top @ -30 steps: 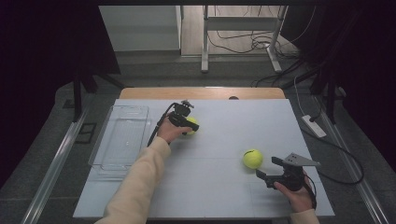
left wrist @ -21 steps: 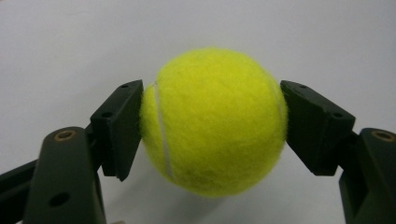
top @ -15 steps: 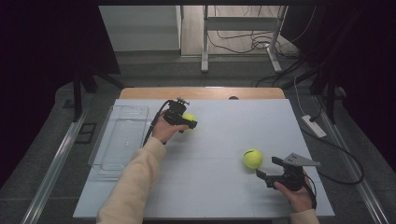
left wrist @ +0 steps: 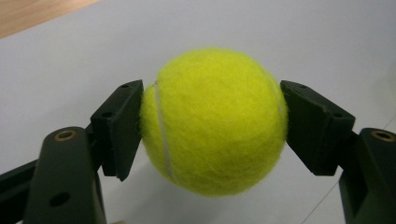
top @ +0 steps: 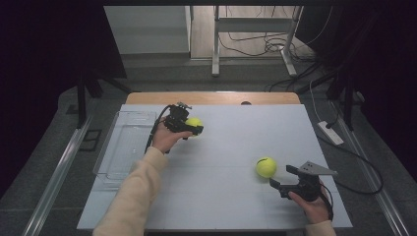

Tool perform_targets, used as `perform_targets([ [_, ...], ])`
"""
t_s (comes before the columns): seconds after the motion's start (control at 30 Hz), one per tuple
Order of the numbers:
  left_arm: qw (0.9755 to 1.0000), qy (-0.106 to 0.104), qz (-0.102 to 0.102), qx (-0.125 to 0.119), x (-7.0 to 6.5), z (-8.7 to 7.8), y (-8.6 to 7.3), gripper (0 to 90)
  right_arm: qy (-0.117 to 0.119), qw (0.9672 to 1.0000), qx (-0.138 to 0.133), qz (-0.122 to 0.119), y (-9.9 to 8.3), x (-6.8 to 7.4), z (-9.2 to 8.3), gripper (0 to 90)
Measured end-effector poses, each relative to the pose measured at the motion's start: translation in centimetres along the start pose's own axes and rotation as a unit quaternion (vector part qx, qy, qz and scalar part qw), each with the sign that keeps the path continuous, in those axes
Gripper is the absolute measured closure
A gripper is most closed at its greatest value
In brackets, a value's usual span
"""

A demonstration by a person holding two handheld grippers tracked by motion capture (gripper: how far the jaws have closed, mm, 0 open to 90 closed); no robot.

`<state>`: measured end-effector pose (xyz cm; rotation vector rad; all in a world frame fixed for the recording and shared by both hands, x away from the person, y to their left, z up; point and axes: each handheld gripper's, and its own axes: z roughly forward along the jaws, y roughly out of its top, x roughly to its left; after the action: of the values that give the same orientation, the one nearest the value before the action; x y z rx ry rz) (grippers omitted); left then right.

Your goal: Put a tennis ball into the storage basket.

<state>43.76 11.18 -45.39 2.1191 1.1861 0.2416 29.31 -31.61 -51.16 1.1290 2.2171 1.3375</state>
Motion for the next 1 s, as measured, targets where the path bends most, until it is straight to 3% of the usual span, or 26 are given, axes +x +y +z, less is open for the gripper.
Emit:
perform_targets([
  [0.43, 0.9987, -0.006, 0.003, -0.050, -0.5, -2.7, -0.3, 26.7, 0.001, 1.0000, -0.002, 0.000, 0.0, 0.0, -0.1, 8.7],
  [1.0, 0.9973, -0.003, 0.009, -0.072, -0.6, -4.0, -0.7, 26.8, 0.003, 1.0000, -0.006, 0.007, 0.0, -0.2, -0.2, 8.7],
])
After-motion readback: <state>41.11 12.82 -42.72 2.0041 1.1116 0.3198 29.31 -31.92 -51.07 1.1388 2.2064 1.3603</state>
